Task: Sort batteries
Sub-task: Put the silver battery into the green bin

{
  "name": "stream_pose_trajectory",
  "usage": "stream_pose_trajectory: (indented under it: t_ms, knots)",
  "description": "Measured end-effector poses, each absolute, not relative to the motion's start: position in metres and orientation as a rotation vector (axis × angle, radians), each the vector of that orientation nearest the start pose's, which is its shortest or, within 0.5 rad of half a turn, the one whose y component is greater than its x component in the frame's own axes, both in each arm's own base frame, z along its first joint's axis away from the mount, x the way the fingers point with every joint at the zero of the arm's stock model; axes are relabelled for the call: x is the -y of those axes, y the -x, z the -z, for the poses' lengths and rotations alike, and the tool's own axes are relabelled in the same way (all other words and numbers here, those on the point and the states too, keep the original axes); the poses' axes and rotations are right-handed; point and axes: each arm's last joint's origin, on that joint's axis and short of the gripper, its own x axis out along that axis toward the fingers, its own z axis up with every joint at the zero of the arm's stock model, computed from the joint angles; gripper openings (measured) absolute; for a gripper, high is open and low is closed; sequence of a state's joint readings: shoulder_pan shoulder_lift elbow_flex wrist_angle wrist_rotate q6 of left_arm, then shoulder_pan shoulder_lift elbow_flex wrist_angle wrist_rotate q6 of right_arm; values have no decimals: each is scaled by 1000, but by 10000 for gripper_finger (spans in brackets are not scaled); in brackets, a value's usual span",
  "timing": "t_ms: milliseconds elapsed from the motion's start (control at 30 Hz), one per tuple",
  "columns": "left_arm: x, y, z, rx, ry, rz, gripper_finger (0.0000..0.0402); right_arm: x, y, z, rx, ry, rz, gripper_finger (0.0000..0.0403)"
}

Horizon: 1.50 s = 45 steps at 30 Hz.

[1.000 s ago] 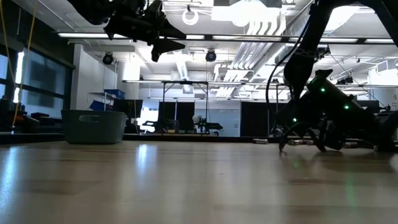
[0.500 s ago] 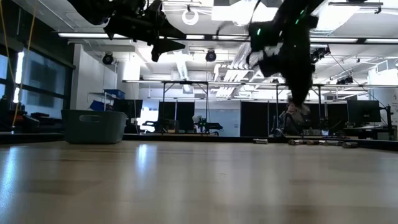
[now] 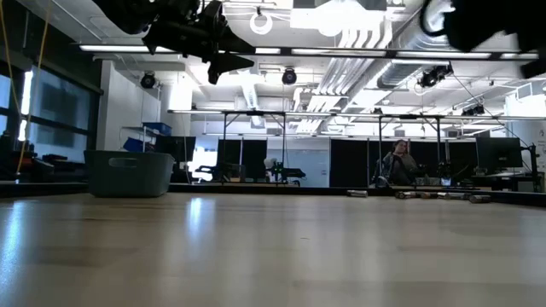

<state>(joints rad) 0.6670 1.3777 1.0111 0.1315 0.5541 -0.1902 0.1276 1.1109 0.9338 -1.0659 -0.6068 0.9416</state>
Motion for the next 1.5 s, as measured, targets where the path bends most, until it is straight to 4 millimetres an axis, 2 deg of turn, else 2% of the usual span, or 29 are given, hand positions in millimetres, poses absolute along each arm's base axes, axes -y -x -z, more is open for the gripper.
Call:
stream_pose_trajectory:
  t_ms: [167, 267, 433, 600, 833, 1033, 1200, 1500]
  knots:
    - [-179, -253, -309, -182, 320, -130, 165, -80, -170, -254, -1599, -1106, 5, 21]
    - [-179, -253, -309, -182, 314, -130, 165, -97, -163, -232, -1668, -1138, 56, 21]
    - [-179, -253, -309, -183, 313, -129, 165, -113, -155, -193, -1644, -1267, 167, 21]
    - [-179, -252, -309, -183, 314, -129, 165, -118, -144, -168, -1613, -1333, 274, 21]
    - [-179, -253, -309, -183, 314, -130, 165, -123, -135, -153, -1664, -1274, 309, 21]
    - [-179, -253, -309, -182, 315, -130, 165, -137, -140, -142, -1682, -1226, 245, 23]
    - [-179, -253, -309, -182, 314, -130, 165, -142, -143, -132, -1707, -1224, 282, 26]
    - [-180, -252, -309, -181, 314, -136, 165, -144, -146, -128, -1701, -1222, 284, 73]
